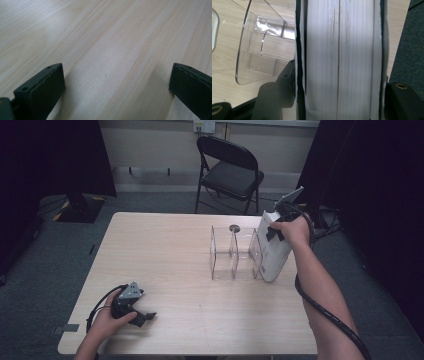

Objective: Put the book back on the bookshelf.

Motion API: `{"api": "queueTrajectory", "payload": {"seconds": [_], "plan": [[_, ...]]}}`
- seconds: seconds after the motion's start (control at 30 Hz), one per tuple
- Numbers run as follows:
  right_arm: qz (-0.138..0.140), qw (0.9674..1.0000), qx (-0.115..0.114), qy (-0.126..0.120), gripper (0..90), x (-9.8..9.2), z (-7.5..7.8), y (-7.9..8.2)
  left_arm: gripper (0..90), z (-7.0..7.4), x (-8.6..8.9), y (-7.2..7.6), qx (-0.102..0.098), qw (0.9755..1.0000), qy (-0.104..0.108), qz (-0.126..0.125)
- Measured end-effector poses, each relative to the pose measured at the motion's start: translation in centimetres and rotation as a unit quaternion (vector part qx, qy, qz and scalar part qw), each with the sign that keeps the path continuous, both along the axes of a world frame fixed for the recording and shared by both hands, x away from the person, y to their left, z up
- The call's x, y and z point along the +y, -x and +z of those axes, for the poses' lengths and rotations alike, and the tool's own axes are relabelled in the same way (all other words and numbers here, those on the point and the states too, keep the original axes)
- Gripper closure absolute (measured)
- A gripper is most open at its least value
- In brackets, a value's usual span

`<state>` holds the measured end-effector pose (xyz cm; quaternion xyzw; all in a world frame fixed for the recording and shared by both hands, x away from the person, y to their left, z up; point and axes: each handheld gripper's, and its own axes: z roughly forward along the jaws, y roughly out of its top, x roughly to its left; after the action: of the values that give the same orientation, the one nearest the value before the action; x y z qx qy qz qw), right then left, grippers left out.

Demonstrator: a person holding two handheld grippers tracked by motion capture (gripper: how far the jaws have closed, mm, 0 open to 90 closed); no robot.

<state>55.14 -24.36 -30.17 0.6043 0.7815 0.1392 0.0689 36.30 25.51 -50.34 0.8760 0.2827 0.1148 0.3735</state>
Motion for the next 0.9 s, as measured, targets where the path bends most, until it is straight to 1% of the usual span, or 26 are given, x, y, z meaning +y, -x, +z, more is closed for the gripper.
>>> {"api": "queueTrajectory", "payload": {"seconds": [0.1,0.17,0.23,0.3,0.4,0.5,0.57,0.8,0.9], "plan": [[0.0,0.9999,-0.003,-0.01,37.1,-0.1,0.01,0.11,0.0,0.0,0.0,0.0,0.0,1.0,0.0,0.0],[0.002,1.0,-0.001,-0.008,36.0,-0.11,0.04,0.2,0.0,0.0,0.0,0.0,0.0,1.0,0.0,0.0],[0.007,1.0,-0.003,-0.006,34.9,-0.15,0.05,0.28,0.0,0.0,0.0,0.0,0.0,1.0,0.0,0.0],[0.006,0.9999,-0.004,-0.013,33.7,-0.34,0.07,0.32,0.0,0.0,0.0,0.0,0.0,1.0,0.0,0.0],[0.007,0.9998,-0.004,-0.015,32.2,-0.47,0.16,0.4,0.0,0.0,0.0,0.0,0.0,1.0,0.0,0.0],[0.008,0.9997,-0.005,-0.024,31.6,-0.54,0.33,0.51,0.0,0.0,0.0,0.0,0.0,1.0,0.0,0.0],[0.007,0.9995,-0.008,-0.03,30.8,-0.62,0.45,0.59,0.0,0.0,0.0,0.0,0.0,1.0,0.0,0.0],[0.015,0.9993,-0.004,-0.033,28.9,-0.78,0.56,0.84,0.0,0.0,-0.01,0.0,0.0,1.0,0.0,0.0],[0.015,0.9992,-0.007,-0.036,28.3,-0.83,0.46,0.94,0.0,0.0,-0.01,0.0,0.0,1.0,0.0,0.0]]}}
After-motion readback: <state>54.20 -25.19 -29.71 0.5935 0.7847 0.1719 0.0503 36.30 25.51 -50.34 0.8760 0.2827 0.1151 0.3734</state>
